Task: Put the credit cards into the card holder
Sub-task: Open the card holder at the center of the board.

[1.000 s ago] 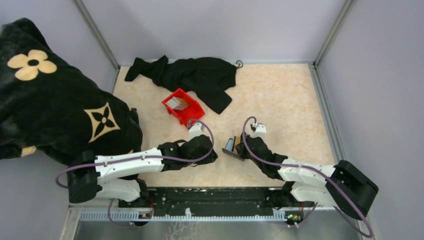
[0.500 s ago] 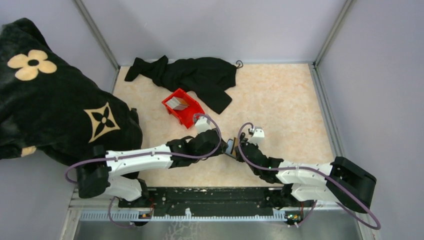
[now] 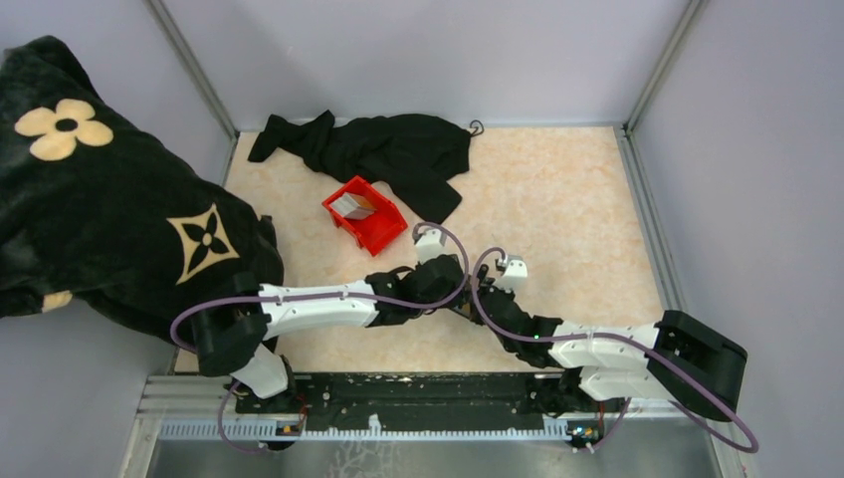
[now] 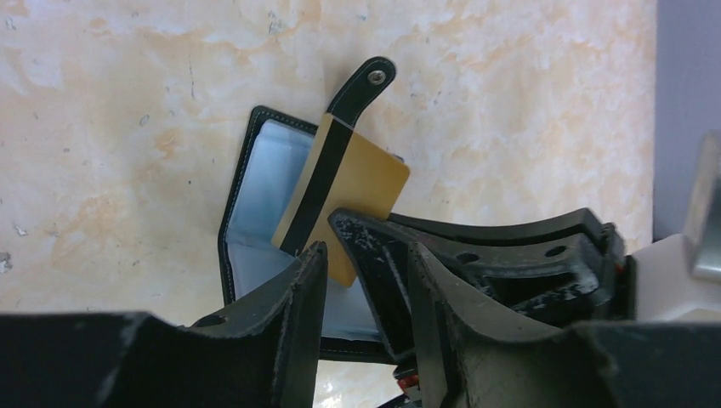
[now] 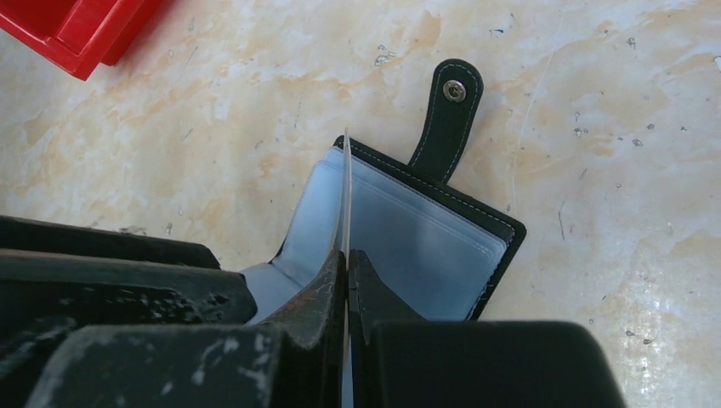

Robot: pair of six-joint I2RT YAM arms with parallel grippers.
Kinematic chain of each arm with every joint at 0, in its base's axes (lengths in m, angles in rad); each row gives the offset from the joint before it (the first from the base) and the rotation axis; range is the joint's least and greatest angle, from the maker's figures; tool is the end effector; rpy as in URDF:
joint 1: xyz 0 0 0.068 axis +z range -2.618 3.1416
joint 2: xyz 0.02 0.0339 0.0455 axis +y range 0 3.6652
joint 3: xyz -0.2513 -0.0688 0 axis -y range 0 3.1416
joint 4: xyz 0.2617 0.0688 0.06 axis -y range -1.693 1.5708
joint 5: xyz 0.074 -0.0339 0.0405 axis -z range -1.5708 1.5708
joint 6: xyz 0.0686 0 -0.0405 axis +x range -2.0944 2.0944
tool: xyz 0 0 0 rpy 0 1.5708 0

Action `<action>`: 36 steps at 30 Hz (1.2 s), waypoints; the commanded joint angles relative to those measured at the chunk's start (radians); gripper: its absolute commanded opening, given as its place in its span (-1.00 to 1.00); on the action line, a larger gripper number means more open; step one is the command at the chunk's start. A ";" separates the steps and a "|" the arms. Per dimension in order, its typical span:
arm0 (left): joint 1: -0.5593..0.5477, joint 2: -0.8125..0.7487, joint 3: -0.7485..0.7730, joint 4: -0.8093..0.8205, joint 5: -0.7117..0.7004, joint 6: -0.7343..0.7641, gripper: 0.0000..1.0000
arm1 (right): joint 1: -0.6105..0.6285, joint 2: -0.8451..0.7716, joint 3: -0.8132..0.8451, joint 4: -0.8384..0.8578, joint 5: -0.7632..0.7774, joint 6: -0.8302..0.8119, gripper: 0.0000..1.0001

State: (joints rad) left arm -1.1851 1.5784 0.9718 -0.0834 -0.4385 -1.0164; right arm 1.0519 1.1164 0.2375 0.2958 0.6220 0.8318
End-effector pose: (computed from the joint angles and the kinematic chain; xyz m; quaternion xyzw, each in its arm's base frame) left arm 0.1685 -0.3375 0.1783 -0.0180 0.8876 -0.2819 0.3639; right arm 0.1494 0.1809 0.1046 0.0521 0.8491 0.2064 0.4834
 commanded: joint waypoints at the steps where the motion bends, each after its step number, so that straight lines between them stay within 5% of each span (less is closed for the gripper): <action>1: -0.005 0.019 -0.022 -0.001 0.053 -0.024 -0.07 | 0.019 -0.007 -0.031 -0.089 -0.004 -0.006 -1.00; 17: -0.075 -0.139 -0.237 -0.032 0.054 -0.198 -0.12 | 0.019 0.015 -0.026 -0.106 -0.006 0.014 -1.00; 36: -0.115 0.009 -0.210 -0.108 0.078 -0.233 -0.12 | 0.019 -0.052 -0.031 -0.158 -0.014 -0.007 -1.00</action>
State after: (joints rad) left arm -1.2953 1.5681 0.7467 -0.1253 -0.3370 -1.2201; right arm 1.0538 1.0752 0.2272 0.2405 0.6212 0.8642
